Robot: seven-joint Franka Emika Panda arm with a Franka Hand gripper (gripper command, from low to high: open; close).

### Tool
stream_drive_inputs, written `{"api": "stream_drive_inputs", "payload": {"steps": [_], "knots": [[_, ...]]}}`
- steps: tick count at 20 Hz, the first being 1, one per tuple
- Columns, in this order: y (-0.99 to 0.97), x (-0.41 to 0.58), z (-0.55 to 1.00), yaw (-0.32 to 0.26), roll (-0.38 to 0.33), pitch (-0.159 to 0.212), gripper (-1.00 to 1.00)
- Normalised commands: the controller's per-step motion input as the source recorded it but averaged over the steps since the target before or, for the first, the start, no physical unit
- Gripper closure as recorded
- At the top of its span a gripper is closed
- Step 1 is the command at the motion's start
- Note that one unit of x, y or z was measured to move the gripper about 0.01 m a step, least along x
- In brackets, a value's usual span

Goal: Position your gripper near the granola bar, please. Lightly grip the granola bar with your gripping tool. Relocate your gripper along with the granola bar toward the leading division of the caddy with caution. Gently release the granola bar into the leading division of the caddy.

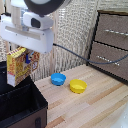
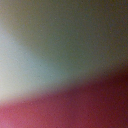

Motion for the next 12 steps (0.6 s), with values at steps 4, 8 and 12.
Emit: {"api": "stream_drive_inputs", "payload": {"steps": [4, 8, 12], "knots": [[0.57, -0.081, -0.24, -0.222, -0.095, 0.061, 1.00], [0.47, -0.144, -0.41, -0.247, -0.138, 0.086, 1.00], [0.46, -0.083, -0.42, -0.245, -0.123, 0.064, 1.00]]}}
